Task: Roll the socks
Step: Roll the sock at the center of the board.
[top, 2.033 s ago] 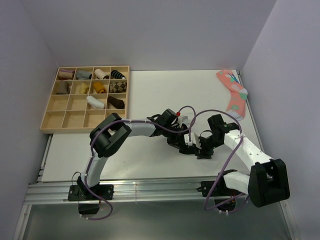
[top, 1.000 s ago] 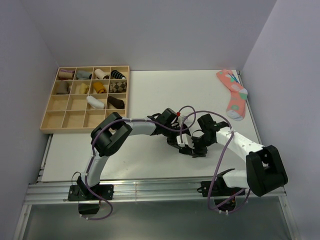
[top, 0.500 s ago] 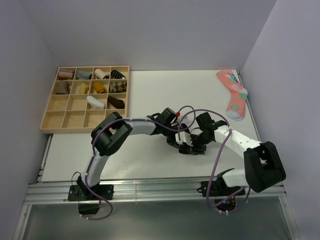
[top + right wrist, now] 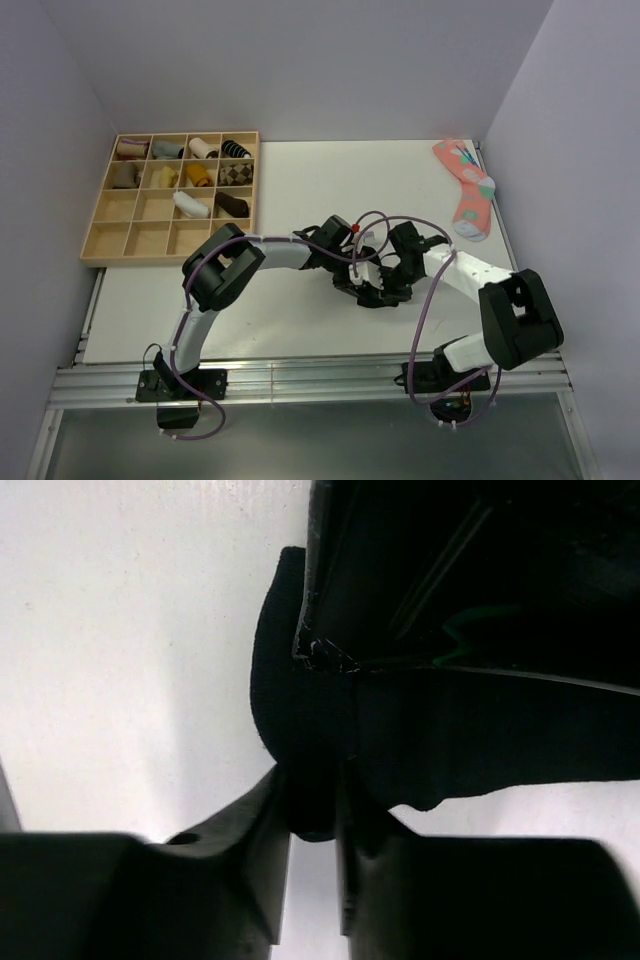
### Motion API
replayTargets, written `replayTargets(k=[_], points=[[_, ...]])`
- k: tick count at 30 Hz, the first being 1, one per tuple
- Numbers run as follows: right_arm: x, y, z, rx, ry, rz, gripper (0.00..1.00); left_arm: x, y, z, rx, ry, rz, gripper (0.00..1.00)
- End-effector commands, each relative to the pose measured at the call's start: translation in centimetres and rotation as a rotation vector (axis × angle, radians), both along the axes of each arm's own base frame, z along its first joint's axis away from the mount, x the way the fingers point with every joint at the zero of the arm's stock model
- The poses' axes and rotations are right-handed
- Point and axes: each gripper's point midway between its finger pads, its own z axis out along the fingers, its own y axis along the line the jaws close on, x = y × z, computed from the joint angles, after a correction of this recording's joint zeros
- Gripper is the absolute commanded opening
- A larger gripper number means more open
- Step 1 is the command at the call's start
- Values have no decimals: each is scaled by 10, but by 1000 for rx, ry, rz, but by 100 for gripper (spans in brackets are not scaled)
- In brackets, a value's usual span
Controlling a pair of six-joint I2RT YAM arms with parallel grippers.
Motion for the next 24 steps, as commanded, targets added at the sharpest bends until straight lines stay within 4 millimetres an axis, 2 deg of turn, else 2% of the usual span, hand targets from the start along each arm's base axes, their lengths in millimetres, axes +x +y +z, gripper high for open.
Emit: replayTargets(k=[1, 2, 5, 14, 18, 23, 24], points=[[-6, -2, -1, -34, 74, -7, 23, 1, 17, -31, 91, 9, 38, 0], [-7, -2, -2, -38, 90, -12, 15, 1, 17, -30, 87, 9, 49, 0], [-14, -4, -2, -46, 159, -28, 9, 5, 17, -26, 71, 4, 115, 0], [-15, -9, 2, -52, 377, -91, 7, 20, 17, -2, -45, -31, 357, 1], [-13, -6, 3, -52, 439, -112, 6, 29, 23, -1, -69, -106, 449, 5], [0, -3, -1, -72, 487, -155, 6, 34, 34, 10, -106, -185, 531, 7], [8, 0, -2, -74, 493, -162, 6, 34, 40, 5, -90, -201, 551, 7]])
